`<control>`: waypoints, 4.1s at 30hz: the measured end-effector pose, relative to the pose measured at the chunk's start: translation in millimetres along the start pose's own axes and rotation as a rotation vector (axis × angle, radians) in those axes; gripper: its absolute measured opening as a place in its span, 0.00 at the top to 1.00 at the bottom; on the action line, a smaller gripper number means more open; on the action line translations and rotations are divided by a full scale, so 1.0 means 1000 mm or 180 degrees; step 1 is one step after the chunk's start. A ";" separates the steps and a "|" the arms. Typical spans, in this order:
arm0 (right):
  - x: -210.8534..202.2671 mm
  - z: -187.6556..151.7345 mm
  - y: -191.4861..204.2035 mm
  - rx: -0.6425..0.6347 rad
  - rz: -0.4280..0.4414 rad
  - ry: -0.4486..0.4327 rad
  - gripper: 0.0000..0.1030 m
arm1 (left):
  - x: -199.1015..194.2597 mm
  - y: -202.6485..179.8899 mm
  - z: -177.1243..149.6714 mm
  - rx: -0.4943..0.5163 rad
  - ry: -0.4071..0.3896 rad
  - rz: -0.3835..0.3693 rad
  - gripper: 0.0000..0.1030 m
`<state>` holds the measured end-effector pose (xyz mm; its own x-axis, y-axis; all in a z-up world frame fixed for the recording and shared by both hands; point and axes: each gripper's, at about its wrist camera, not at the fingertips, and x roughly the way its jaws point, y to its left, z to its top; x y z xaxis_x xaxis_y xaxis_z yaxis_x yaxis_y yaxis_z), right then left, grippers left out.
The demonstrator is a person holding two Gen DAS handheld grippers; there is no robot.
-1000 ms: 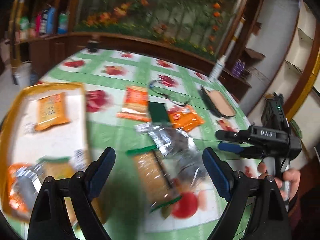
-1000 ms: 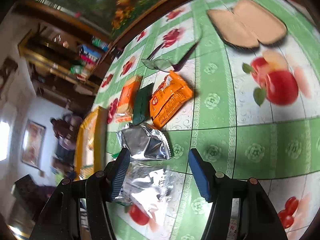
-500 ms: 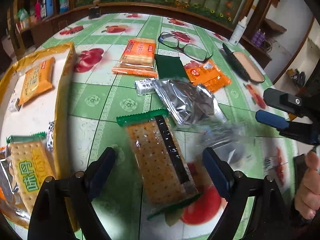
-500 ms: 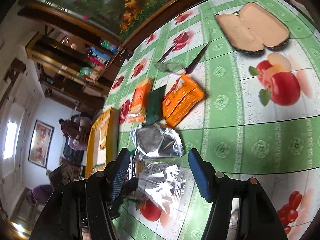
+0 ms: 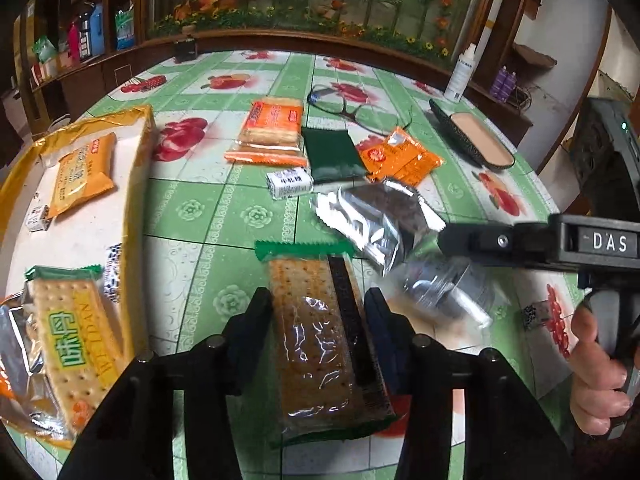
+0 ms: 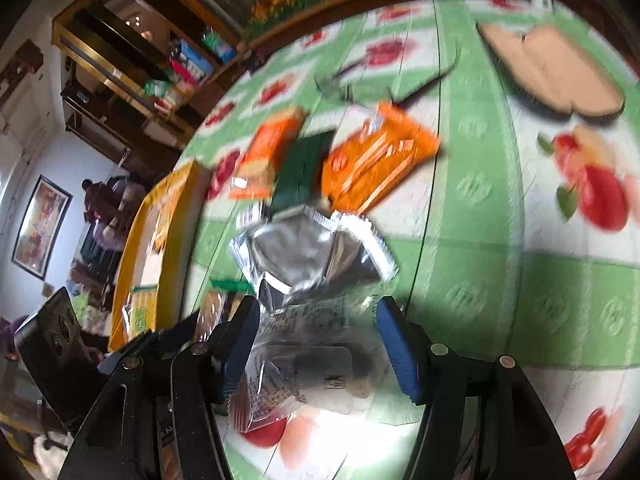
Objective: Organize snacks
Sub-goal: 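Lift the cracker packet with the left gripper while the right lifts the clear bag, then lower the cracker packet and clear bag into the tray and open both grippers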
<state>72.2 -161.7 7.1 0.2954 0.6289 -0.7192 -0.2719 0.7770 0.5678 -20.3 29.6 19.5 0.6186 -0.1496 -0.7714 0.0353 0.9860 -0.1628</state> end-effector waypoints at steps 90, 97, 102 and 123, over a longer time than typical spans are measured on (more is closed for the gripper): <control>0.031 -0.062 0.086 -0.2338 -0.1375 -0.0054 0.39 | -0.064 0.031 0.002 -0.0271 -0.0419 -0.0027 0.56; 0.000 -0.034 0.070 -0.1717 -0.0972 -0.0290 0.48 | -0.064 0.031 0.002 -0.0285 -0.0421 -0.0050 0.56; -0.019 -0.023 0.062 -0.1274 -0.0416 -0.0395 0.51 | -0.071 0.029 0.006 -0.0294 -0.0494 -0.0093 0.56; -0.025 -0.019 0.071 -0.0745 0.0620 -0.0459 0.56 | -0.150 0.097 0.024 -0.0691 -0.1106 0.0043 0.55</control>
<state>27.6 -123.0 57.7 0.3393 0.7753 -0.5327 -0.5341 0.6249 0.5694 -90.9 149.6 133.9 0.8475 -0.0662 -0.5266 -0.1182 0.9437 -0.3089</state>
